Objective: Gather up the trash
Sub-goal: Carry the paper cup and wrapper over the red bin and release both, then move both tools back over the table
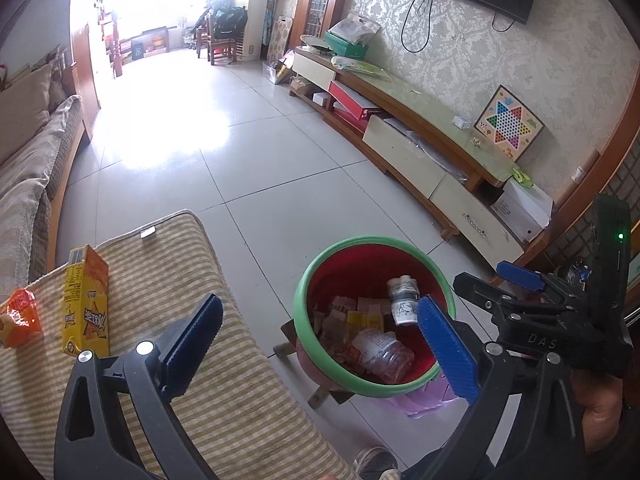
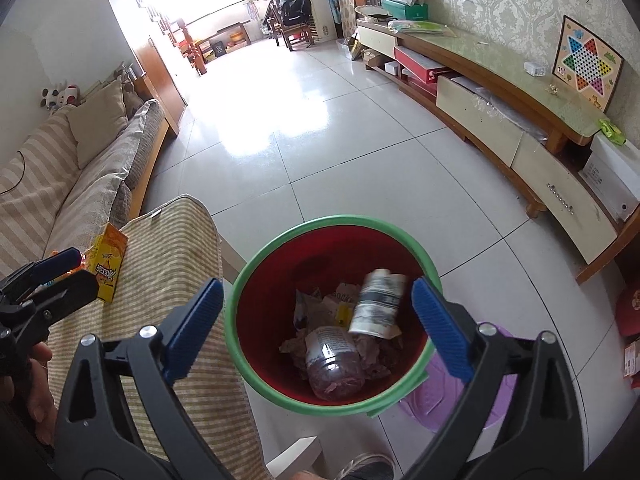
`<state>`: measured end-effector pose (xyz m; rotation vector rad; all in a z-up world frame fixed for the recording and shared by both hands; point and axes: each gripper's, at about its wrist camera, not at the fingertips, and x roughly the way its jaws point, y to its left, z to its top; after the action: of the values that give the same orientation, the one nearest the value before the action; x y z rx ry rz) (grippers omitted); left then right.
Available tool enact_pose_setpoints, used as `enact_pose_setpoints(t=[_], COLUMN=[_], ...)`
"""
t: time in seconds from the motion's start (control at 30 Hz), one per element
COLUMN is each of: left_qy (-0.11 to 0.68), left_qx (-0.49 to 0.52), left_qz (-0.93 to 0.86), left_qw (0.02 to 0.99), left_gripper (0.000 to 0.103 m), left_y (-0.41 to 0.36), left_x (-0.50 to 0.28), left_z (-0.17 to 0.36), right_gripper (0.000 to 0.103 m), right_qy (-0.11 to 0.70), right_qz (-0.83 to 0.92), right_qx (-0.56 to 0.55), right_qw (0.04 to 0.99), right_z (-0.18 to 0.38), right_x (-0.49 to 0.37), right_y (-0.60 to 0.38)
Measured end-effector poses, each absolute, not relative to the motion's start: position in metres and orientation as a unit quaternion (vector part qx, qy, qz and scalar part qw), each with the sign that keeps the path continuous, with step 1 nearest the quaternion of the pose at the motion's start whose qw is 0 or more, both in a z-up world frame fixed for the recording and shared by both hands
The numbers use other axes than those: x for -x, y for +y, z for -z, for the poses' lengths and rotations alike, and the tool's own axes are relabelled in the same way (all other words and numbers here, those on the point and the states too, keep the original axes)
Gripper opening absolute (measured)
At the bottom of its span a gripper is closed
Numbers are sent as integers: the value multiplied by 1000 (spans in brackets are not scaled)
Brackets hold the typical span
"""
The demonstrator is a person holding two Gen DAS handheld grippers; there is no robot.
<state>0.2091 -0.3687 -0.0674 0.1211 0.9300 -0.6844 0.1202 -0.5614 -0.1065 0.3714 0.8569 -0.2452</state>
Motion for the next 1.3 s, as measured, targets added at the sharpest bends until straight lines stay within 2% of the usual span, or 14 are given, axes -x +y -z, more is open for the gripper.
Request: enact_pose_setpoints(t=[0.37,0.73,1.0,1.3], left_qy=[426,421,437,453], left_qx=[-36,2,16,60], left_qz=[296,224,158,95], left_qw=[854,879,885,885], left_gripper=[95,95,95,95], left_y=[-305,-181,-92,-6], left_x=[-202,-200,-196,-224], left_z=[52,45,61,80], right_gripper=[98,98,98,98], right_qy=[407,415,425,438], right_qz=[97,42,6,-26], right_qx=[-155,-116,-81,-52], right_qw=[895,902,902,897], right_z=[85,71,67,74], right_x=[-126,-154,-173,-205], right_y=[-521,-418,-333,-256])
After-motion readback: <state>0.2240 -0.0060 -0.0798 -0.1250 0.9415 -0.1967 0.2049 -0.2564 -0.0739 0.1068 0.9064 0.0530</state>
